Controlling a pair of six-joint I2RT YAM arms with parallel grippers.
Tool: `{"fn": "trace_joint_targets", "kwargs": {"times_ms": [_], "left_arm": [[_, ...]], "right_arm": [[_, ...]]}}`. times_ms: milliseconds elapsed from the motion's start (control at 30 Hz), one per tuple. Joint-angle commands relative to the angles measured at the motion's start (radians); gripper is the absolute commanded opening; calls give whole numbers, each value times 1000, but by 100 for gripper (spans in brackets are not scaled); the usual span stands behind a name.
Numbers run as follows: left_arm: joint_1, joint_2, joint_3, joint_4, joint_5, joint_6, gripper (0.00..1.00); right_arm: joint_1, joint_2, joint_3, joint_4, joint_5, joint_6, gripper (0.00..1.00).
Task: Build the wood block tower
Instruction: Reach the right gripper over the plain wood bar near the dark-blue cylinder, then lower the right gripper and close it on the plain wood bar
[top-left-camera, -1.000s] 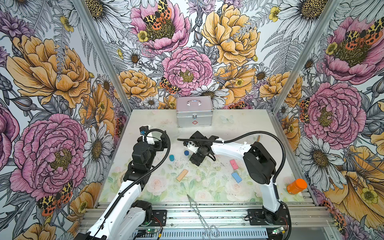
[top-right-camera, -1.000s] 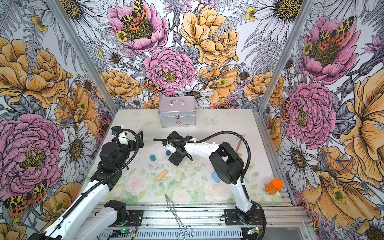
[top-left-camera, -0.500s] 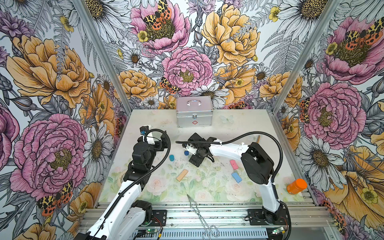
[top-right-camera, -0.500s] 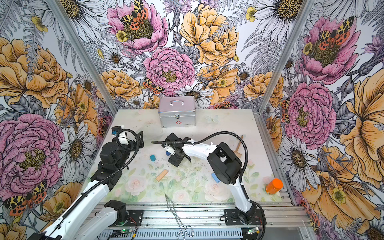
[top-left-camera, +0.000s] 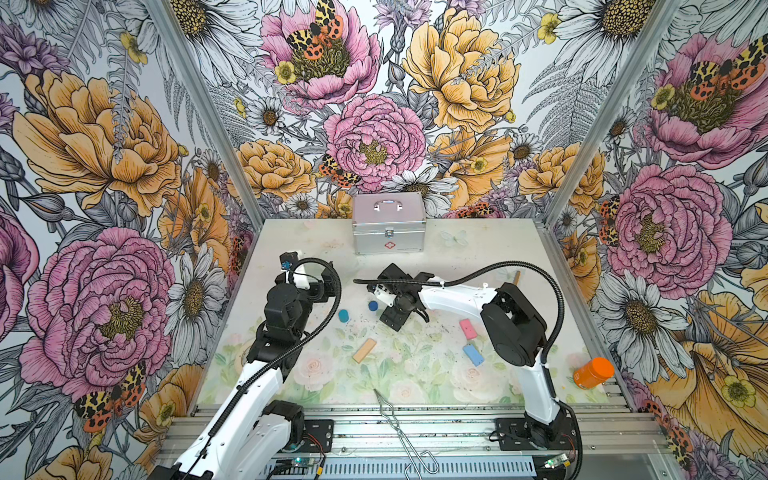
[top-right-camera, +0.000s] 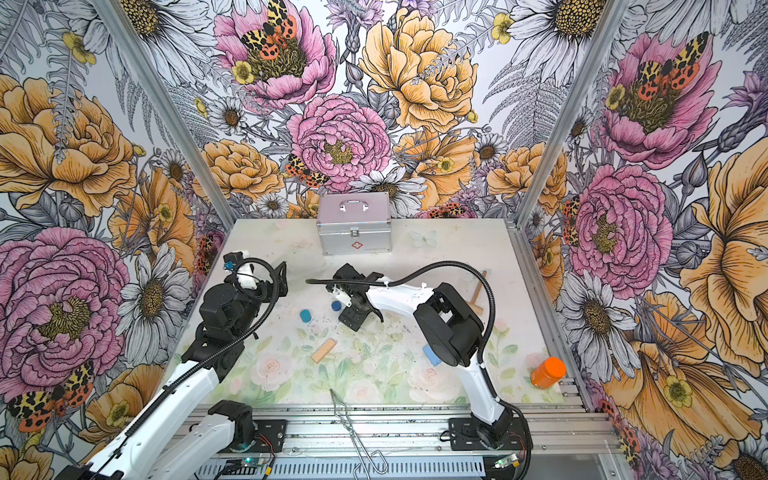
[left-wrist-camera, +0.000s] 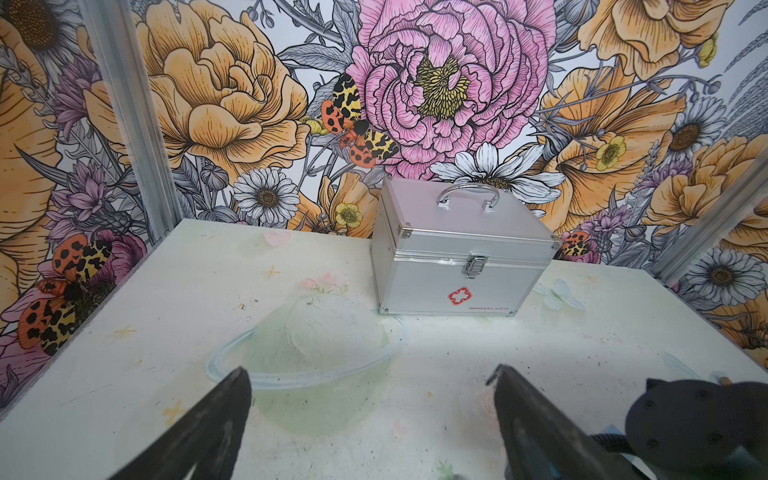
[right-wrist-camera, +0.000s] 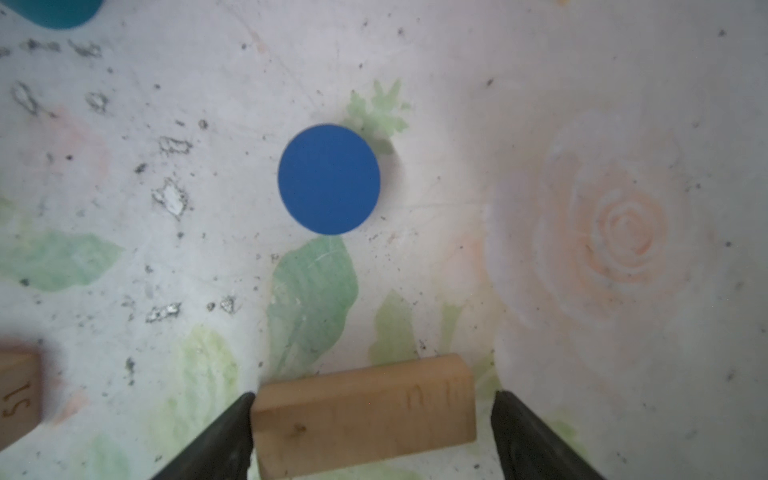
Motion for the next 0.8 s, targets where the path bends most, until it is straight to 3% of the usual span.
{"fn": "trace_joint_targets", "kwargs": {"times_ms": [0,767], "left_arm": [[-9,-13,-15,7,-4,-7,93],[-11,-13,-15,9,17,0,93]], "right_arm": [[-6,4,42,-6,-25,-8,90],[-79,1,28,-15,-227,0,92]]}}
